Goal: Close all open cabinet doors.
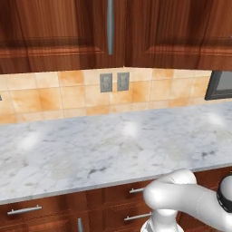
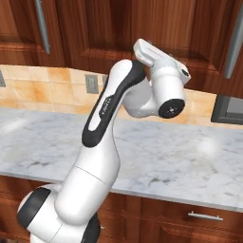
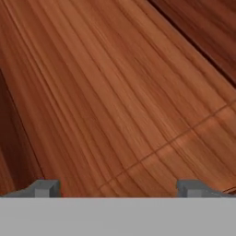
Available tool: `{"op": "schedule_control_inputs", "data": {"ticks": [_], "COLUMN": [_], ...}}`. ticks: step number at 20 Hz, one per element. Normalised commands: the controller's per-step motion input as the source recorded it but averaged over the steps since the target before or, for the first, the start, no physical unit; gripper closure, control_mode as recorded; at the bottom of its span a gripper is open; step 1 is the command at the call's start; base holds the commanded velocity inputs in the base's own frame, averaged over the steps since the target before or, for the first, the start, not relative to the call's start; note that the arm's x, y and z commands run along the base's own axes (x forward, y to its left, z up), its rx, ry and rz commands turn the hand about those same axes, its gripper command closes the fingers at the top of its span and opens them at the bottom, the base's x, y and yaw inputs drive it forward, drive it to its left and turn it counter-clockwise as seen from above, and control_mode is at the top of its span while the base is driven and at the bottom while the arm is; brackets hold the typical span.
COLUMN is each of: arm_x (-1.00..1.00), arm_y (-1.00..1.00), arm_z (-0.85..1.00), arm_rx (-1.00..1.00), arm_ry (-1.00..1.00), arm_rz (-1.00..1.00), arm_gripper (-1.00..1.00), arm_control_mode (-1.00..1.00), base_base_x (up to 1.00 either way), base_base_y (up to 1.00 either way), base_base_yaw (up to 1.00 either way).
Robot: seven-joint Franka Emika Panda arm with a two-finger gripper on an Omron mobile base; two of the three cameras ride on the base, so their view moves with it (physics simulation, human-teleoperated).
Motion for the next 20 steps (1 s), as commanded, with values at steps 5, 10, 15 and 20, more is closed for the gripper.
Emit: {"op": "schedule_control_inputs", "data": {"ticks": [5,10,15,20], "arm_x": [0.61,0.44,0.14,0.19], "arm_y": [0.16,0.44,0.49,0.43], "arm_z": [0.00,0.00,0.02,0.00], "arm_rx": [0.00,0.00,0.00,0.00], "arm_ry": [-0.05,0.00,0.00,0.00], "arm_rz": [0.22,0.15,0.10,0.11], "arm_gripper": [-1.00,-1.00,-1.00,-1.00], "arm_control_mode": [-1.00,-1.00,-1.00,-1.00], "base_base_x": [0.00,0.00,0.00,0.00], "base_base_y": [0.00,0.00,0.00,0.00], "base_base_yaw": [0.00,0.00,0.00,0.00]}}
